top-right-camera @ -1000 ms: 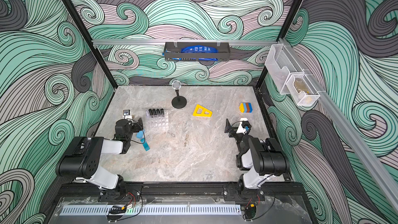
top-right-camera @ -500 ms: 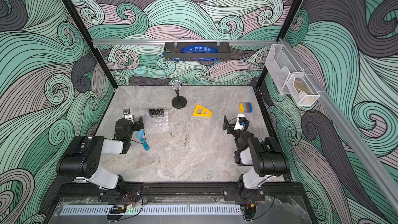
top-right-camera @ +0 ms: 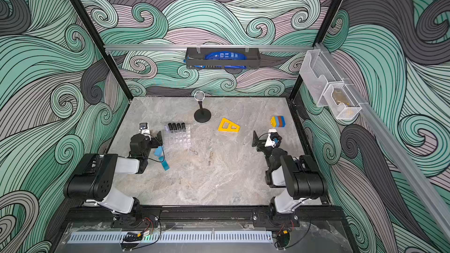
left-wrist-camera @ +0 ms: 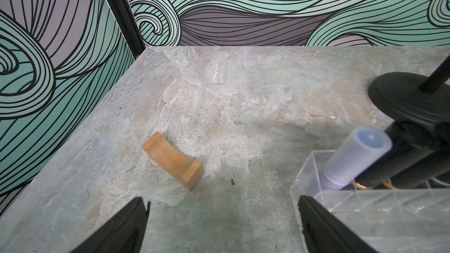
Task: Arrange the lipsticks in the organizer
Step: Reset both arms
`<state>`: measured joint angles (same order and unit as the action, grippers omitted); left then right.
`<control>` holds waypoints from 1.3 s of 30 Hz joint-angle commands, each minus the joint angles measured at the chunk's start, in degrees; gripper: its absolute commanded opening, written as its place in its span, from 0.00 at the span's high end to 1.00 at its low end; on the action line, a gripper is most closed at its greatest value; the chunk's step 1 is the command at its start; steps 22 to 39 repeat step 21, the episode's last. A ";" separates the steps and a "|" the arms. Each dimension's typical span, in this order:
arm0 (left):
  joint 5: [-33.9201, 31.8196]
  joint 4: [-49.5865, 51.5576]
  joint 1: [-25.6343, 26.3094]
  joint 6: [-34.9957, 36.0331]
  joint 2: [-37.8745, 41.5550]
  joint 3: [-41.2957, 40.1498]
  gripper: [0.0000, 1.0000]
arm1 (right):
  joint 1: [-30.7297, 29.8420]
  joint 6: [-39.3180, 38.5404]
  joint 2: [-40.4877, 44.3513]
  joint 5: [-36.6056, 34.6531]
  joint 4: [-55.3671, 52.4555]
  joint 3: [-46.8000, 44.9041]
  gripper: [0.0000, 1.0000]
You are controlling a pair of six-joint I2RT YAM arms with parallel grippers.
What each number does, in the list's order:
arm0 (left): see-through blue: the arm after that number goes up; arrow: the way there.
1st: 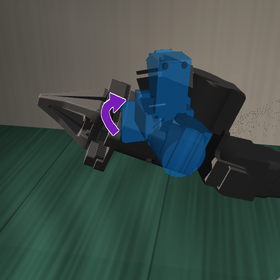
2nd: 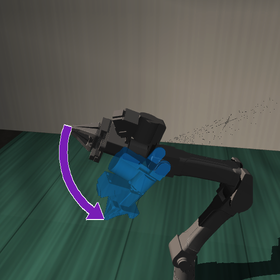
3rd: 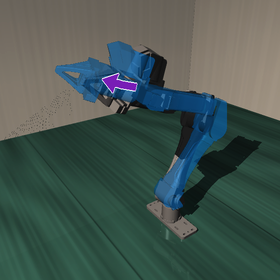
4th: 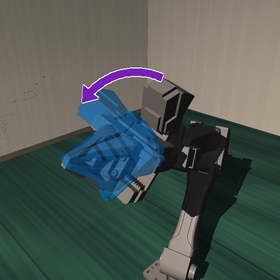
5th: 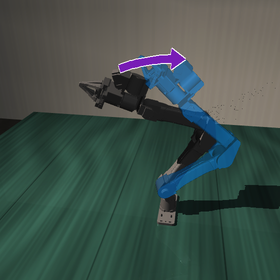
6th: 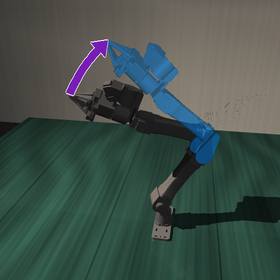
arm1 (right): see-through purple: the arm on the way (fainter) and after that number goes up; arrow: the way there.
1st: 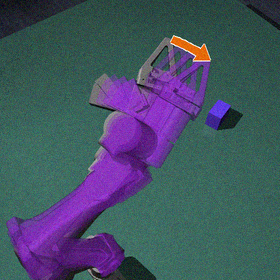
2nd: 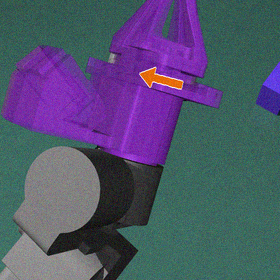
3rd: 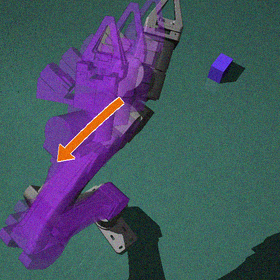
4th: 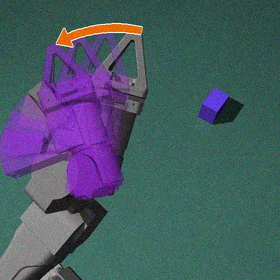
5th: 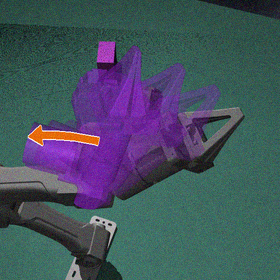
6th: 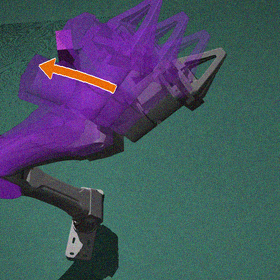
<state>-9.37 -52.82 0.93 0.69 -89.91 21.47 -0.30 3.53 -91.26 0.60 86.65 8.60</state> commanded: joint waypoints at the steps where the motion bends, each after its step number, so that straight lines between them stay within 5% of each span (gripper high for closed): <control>1: 0.50 -1.32 0.30 0.45 -0.62 0.23 0.01 | 0.33 -0.44 0.56 0.61 0.81 -0.41 0.01; 39: 5.70 0.99 0.88 3.56 -0.71 1.48 0.01 | 0.80 -0.25 0.59 2.03 1.15 -0.64 0.01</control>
